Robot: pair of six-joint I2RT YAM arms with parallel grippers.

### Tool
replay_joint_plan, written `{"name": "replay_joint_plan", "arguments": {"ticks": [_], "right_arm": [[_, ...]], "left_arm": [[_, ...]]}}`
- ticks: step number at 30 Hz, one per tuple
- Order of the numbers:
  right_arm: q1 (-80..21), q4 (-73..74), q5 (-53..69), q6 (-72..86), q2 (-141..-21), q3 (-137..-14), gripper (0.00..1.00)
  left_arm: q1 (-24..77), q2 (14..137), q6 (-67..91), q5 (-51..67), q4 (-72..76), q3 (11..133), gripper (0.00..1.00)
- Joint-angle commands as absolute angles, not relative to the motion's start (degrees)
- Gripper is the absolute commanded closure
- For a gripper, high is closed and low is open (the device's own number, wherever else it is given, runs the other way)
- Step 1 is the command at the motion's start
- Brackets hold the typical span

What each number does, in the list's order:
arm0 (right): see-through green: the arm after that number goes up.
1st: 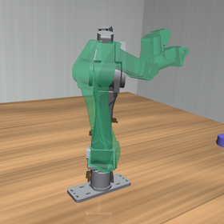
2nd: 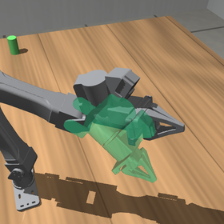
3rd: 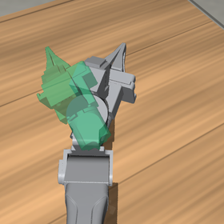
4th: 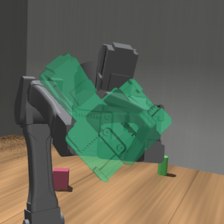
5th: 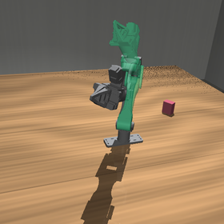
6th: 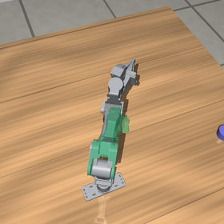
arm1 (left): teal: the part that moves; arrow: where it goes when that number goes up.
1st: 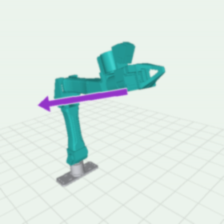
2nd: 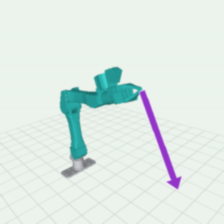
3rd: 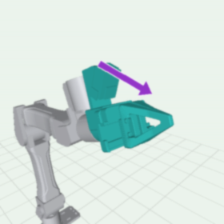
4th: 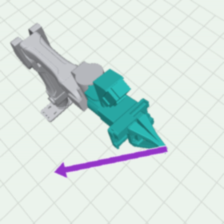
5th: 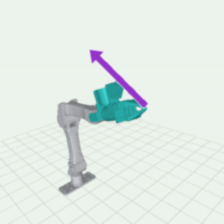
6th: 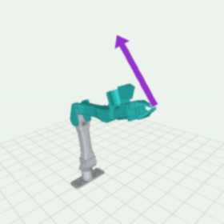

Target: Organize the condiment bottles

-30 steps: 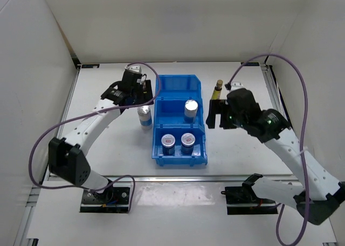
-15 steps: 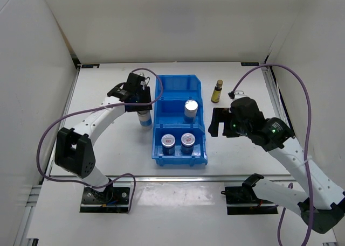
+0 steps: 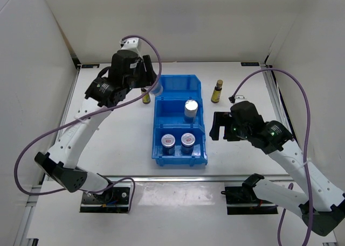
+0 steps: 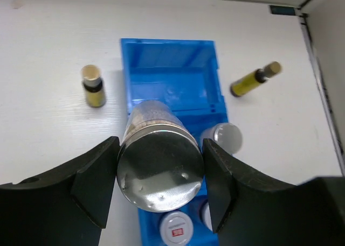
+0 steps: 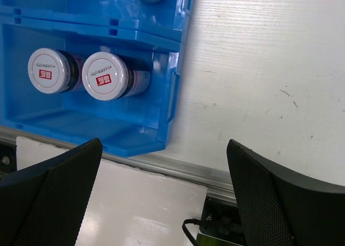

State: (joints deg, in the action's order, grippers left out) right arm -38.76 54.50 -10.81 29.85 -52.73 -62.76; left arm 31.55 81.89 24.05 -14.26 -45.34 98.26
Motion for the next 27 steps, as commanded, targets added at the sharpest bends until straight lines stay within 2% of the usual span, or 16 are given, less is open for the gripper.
{"name": "replay_joint_plan", "arguments": {"ticks": [1,14,17,20,21,22,24,25,27], "right_arm": [[-39.1,55.4,-11.6,30.3,-51.9,-62.4,0.01],[-39.1,59.2,-13.4,30.3,-48.8,-62.9,0.01],[-39.1,59.2,-13.4,30.3,-48.3,-62.4,0.01],[-39.1,59.7,-13.4,30.9,-48.3,-61.9,0.01],[-39.1,59.7,-14.1,30.9,-48.9,-61.9,0.01],[-39.1,59.7,-14.9,30.9,-49.4,-61.9,0.01],[-39.1,59.7,-17.2,30.9,-51.8,-62.9,0.01],[-38.5,59.7,-17.7,30.9,-53.1,-63.6,0.01],[-37.9,59.1,-18.3,30.9,-57.4,-66.5,0.01]], "left_arm": [[34.5,84.7,24.4,-12.9,-45.3,99.1,0.89],[35.9,95.2,26.3,-10.6,-37.7,90.6,0.89],[36.4,96.2,26.8,-10.5,-36.4,90.6,0.87],[36.4,98.7,26.8,-10.0,-35.9,91.1,0.79],[36.4,99.5,26.8,-10.0,-35.9,91.1,0.75],[36.4,99.5,26.8,-10.0,-35.9,91.1,0.64],[36.4,100.7,26.8,-10.0,-35.9,91.1,0.48],[36.4,100.7,26.8,-10.0,-35.9,91.1,0.32],[36.4,100.7,26.8,-9.3,-35.9,91.7,0.18]]}}
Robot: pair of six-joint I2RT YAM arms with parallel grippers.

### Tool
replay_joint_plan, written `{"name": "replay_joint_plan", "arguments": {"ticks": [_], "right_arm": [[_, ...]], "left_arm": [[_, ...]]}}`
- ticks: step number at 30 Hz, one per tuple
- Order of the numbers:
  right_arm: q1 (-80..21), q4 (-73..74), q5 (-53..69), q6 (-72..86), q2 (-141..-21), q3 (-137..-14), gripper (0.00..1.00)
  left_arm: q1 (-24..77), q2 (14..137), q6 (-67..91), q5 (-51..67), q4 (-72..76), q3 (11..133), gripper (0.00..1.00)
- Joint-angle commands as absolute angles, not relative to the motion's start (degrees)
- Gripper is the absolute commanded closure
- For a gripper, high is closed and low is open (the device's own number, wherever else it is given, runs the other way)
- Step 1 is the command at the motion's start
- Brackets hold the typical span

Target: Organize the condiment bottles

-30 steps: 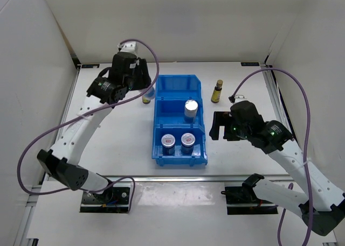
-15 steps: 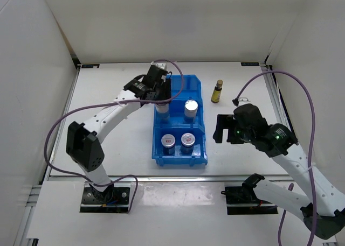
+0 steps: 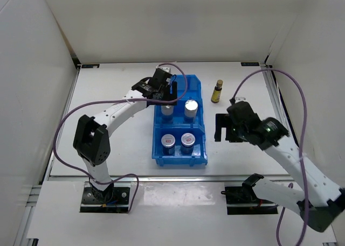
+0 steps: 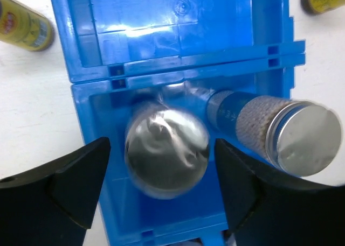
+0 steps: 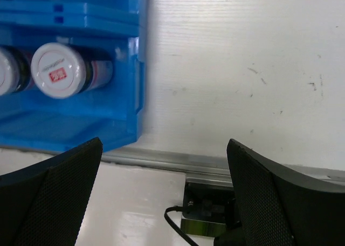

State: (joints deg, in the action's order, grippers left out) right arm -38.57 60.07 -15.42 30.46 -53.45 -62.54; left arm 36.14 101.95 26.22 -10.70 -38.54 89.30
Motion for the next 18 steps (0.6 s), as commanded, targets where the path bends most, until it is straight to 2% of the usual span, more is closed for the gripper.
{"name": "replay_joint_plan", "arguments": {"ticks": [1,2,6,10,14,18], "right_arm": [[-37.1,58.5,-19.5,30.0,-60.6,-67.8,0.01],[-36.5,58.4,-20.1,28.9,-62.4,-69.2,0.01],[-31.6,55.6,-19.1,24.1,-70.9,-76.7,0.01],[-22.6,53.2,-14.4,21.0,-81.0,-85.6,0.01],[-17.4,51.9,-8.2,19.9,-90.4,-94.5,0.01],[-15.6,51.9,-5.2,18.6,-101.7,-102.6,0.04]], "left_arm": [[36.4,100.7,26.1,-9.3,-35.9,91.7,0.08],[36.4,100.7,26.1,-9.3,-36.4,91.7,0.00],[36.4,98.2,23.2,-10.8,-40.6,95.7,0.00],[36.4,91.2,19.0,-17.1,-44.8,96.7,0.00],[32.8,77.8,16.4,-21.2,-44.8,87.6,0.00],[27.6,69.5,14.1,-24.5,-42.4,76.0,0.00]]}}
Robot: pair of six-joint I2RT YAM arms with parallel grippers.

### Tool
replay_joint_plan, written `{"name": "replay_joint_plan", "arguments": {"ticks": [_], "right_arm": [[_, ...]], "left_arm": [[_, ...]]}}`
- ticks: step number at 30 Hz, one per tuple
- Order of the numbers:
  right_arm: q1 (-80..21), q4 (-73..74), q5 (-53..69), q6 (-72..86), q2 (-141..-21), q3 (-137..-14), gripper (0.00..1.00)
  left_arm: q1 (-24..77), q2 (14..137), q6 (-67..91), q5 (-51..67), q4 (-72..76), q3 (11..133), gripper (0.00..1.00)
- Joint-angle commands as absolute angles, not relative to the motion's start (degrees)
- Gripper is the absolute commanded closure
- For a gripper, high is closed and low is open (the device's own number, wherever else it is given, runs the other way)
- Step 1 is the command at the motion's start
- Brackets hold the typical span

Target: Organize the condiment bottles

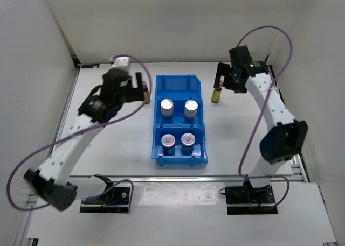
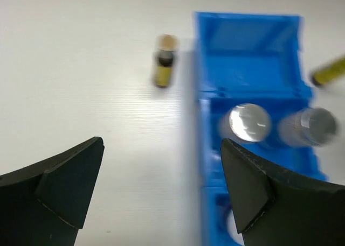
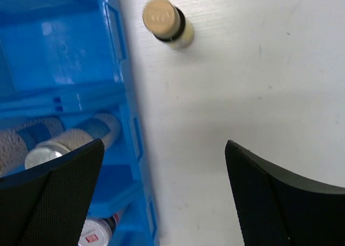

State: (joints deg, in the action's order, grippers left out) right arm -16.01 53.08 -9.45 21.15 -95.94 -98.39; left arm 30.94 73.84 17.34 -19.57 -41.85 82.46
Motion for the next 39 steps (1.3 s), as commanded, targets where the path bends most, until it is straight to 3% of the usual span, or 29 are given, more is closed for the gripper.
{"name": "replay_joint_plan", "arguments": {"ticks": [1,8,13,18,21,34,37,39], "right_arm": [[-15.0,51.3,-5.2,18.0,-103.5,-104.1,0.05],[-14.0,51.3,-4.0,15.8,-116.6,-117.8,0.19],[-14.0,51.3,-6.4,14.5,-122.2,-125.1,0.24],[-14.0,52.6,-8.3,14.5,-125.7,-128.1,0.35],[-14.0,53.2,-8.3,14.5,-126.2,-128.1,0.42],[-14.0,53.2,-9.5,15.6,-124.8,-122.7,0.48],[-14.0,53.2,-10.2,15.6,-124.3,-121.6,0.54],[-14.0,53.2,-11.5,15.6,-123.1,-121.6,0.68]], "left_arm": [[27.6,68.2,13.5,-25.4,-41.8,71.8,0.00],[27.6,57.1,13.4,-31.4,-31.7,55.1,0.00],[27.1,57.2,13.9,-31.4,-31.1,54.5,0.00],[27.1,58.6,13.9,-31.4,-31.1,55.5,0.00],[27.1,58.6,13.9,-31.4,-31.1,55.5,0.00],[27.1,59.2,13.9,-31.9,-31.1,55.5,0.00],[27.1,59.2,13.9,-31.9,-31.1,55.5,0.00],[27.1,59.2,13.9,-31.9,-31.1,55.5,0.00]]}}
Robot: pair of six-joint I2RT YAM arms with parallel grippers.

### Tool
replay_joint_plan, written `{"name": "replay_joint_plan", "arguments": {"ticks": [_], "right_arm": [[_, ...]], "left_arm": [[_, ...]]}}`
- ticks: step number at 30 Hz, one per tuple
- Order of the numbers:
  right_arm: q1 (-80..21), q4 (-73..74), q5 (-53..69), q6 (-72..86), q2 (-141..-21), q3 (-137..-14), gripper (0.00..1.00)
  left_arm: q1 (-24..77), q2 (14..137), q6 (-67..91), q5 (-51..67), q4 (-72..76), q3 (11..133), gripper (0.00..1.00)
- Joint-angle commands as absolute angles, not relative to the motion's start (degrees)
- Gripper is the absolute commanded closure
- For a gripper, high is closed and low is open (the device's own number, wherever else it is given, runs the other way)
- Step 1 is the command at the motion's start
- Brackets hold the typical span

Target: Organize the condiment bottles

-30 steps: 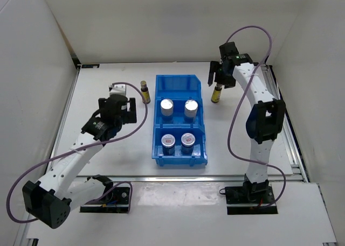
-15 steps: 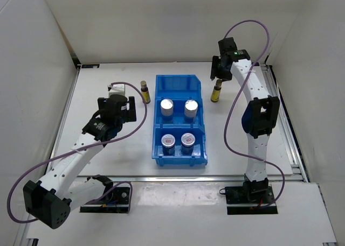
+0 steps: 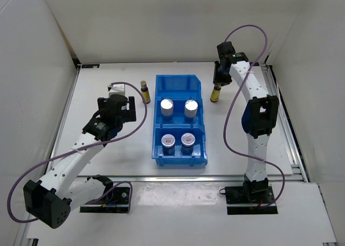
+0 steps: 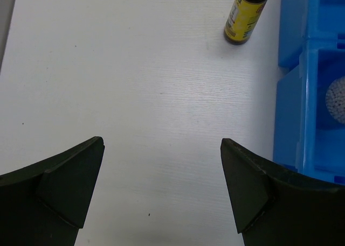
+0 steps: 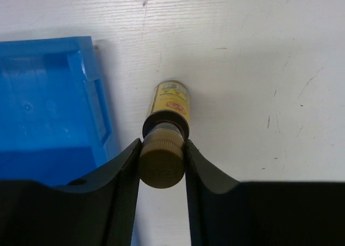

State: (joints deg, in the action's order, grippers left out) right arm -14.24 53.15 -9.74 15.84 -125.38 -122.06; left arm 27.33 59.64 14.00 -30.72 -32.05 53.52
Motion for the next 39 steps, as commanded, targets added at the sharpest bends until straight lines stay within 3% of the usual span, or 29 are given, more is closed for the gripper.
{"name": "replay_joint_plan", "arguments": {"ticks": [1,2,5,10,14,33,35,39], "right_arm": [[-14.0,53.2,-11.5,15.6,-123.0,-121.0,0.74],[-14.0,52.7,-12.2,15.6,-121.8,-120.2,0.86],[-15.3,49.1,-15.7,15.6,-116.7,-115.9,1.00],[-21.3,43.2,-22.5,12.8,-107.9,-113.3,1.00],[-25.0,41.8,-17.4,12.2,-106.7,-115.0,1.00],[-29.3,43.0,-9.8,11.6,-124.1,-124.2,1.00],[-29.3,43.6,-9.8,11.6,-124.9,-125.4,0.98],[-29.3,44.1,-9.8,11.6,-124.7,-125.4,0.55]], "left_arm": [[27.1,59.2,13.9,-31.9,-31.1,55.5,0.00],[27.1,59.2,13.9,-31.9,-31.1,55.5,0.00],[27.1,59.2,13.9,-31.9,-31.1,55.5,0.00],[27.1,59.2,13.9,-31.9,-31.1,55.5,0.00],[27.1,59.7,13.9,-31.9,-31.1,55.5,0.00],[27.1,60.7,13.9,-31.4,-31.1,56.1,0.00],[27.1,60.7,13.9,-31.4,-31.1,56.1,0.00],[27.1,61.8,13.9,-31.4,-31.1,56.1,0.00]]}}
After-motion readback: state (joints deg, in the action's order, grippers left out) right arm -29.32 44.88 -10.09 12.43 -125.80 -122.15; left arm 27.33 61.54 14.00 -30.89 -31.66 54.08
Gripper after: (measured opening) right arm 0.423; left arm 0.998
